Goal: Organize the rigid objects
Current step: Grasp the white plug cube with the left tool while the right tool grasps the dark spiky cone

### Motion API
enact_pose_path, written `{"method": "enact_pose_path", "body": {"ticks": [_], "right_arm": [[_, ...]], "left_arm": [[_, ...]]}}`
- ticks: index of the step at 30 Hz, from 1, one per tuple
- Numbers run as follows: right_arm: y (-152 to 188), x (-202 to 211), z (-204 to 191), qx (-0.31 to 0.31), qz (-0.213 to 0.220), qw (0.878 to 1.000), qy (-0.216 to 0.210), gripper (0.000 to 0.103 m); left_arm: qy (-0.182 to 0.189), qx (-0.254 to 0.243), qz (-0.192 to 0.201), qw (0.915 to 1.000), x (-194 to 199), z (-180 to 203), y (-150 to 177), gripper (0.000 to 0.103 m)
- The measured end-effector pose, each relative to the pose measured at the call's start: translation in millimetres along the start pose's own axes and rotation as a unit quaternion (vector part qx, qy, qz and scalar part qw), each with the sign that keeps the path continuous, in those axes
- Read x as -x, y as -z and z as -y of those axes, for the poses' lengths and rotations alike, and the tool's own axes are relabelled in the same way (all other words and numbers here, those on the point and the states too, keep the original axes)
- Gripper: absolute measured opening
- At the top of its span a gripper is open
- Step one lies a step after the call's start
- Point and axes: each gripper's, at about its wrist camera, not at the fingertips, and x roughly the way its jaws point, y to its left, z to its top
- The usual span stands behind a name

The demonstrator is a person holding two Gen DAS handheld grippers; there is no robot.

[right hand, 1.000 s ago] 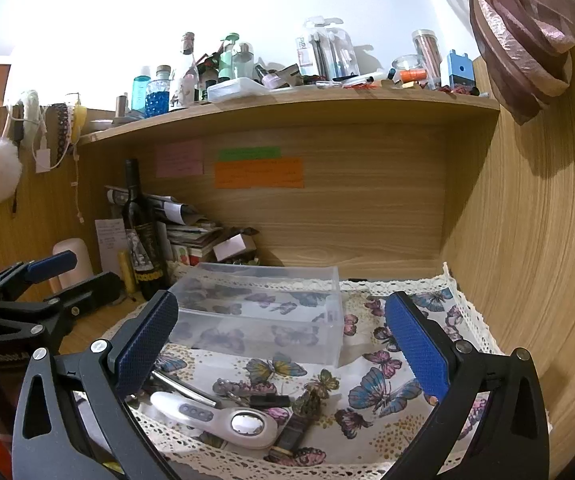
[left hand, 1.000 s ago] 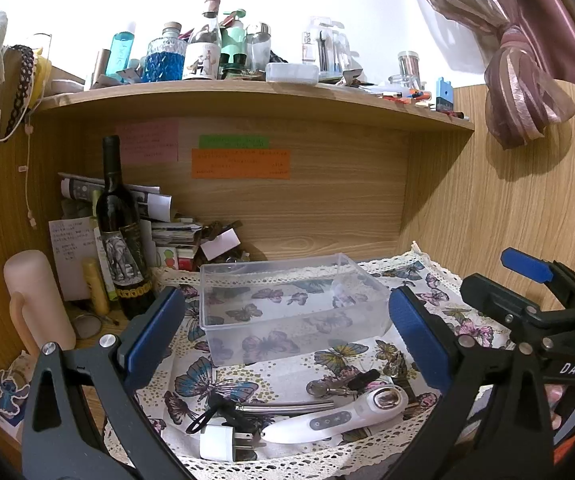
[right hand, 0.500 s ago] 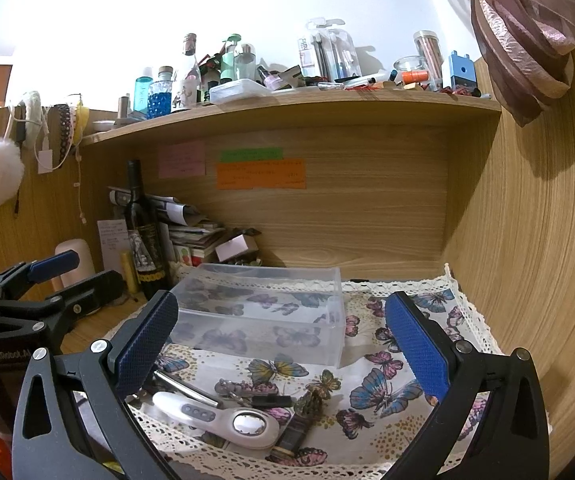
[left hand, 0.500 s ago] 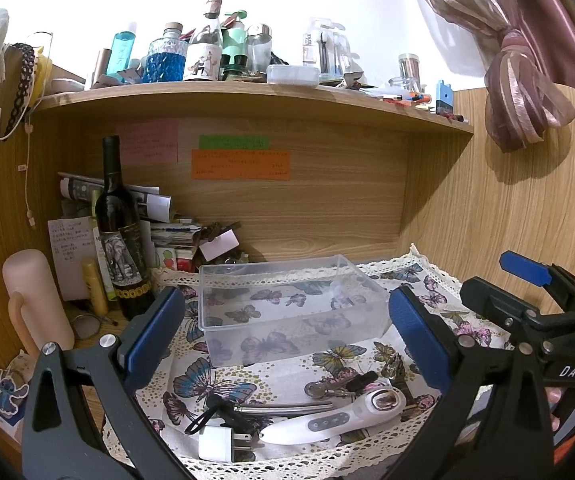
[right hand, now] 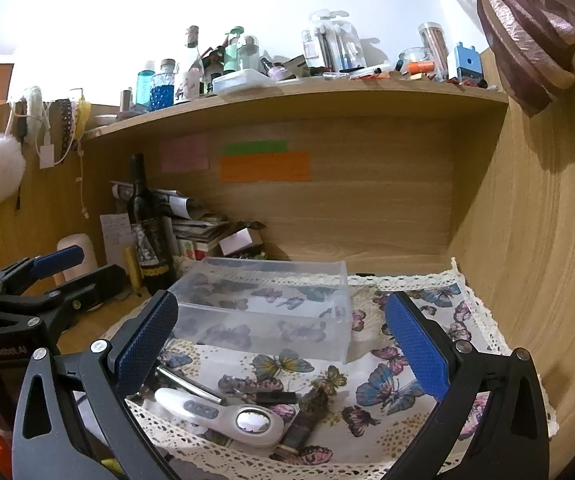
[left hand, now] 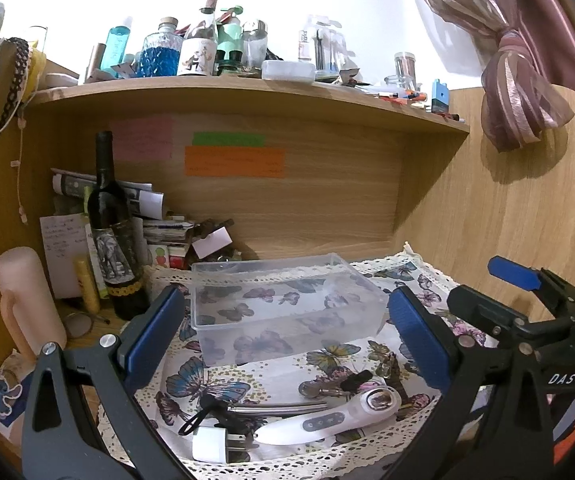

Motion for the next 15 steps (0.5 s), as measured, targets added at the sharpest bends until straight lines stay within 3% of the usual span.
{"method": "enact_pose_path", "body": {"ticks": [3,5,6,15], "right_arm": [[2,-1,2,-0.002,0.000,1.000,-0.001,0.103],[3,-3,4,-0.004,0.000,1.000,0.000,0.100],[3,-4,5,-0.005,-0.001,1.000,0.000,0.096],[18,-27,22,-0.021,-0.056,0.998,0.000,0.062]], "left_arm": [[0.003,0.007,-0.004,1.0000,-3,-4,0,0.102],[0.002,0.010,-0.009,0.9999,-6,-8,2,0.095],[0.000,0.011,-0.016,0.9998,-8,-10,2,0.088],[-0.039,0.013,-0.087,0.9954,-29,-40,29,0.069]]}}
